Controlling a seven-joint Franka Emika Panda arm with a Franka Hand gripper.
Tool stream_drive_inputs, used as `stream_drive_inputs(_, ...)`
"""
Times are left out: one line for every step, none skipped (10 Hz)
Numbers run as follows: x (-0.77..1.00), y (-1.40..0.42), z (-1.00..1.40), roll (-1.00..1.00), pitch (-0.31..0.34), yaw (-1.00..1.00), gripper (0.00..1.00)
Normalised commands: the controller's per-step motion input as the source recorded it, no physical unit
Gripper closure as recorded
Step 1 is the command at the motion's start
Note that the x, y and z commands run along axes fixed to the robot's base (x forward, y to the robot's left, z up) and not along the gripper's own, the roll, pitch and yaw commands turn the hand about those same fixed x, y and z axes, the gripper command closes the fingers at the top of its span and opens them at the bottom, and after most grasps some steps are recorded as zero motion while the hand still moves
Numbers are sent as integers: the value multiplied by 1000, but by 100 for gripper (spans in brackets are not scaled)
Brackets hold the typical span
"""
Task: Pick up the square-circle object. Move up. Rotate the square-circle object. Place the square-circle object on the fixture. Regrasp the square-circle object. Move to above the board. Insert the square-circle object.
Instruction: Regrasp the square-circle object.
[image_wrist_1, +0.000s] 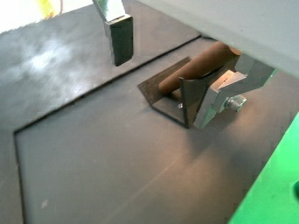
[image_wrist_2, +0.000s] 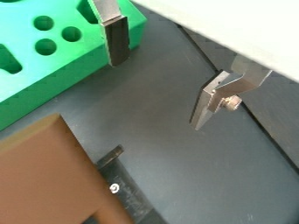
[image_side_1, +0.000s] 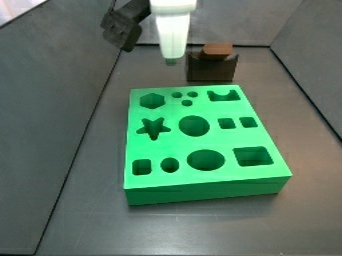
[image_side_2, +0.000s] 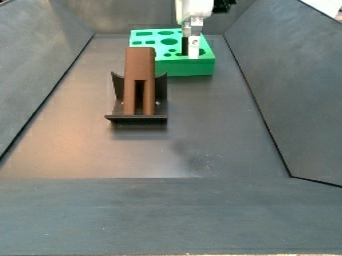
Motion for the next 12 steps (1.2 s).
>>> stream_drive_inputs(-41,3,5,257,104,-397,0)
stream_drive_inputs(-30,-1,15,165,159,-240,0)
stream_drive_inputs(1000,-1,11,83,268,-175,0)
stream_drive_inputs(1000,-1,8,61,276,-109,0)
stream_drive_inputs(1000,-6,-15,51,303,-29,0)
stream_drive_inputs(1000,-11,-5,28,292,27,0)
stream_drive_inputs(1000,-13,-1,16,283,46,0)
stream_drive_inputs(1000,-14,-3,-9,262,69,0)
stream_drive_inputs(1000,-14,0,-24,243,75,0)
stream_drive_inputs(1000,-16,1,-28,225,79,0)
stream_drive_inputs(1000,-16,0,-29,217,80,0)
stream_drive_inputs(1000,-17,1,-21,200,76,0)
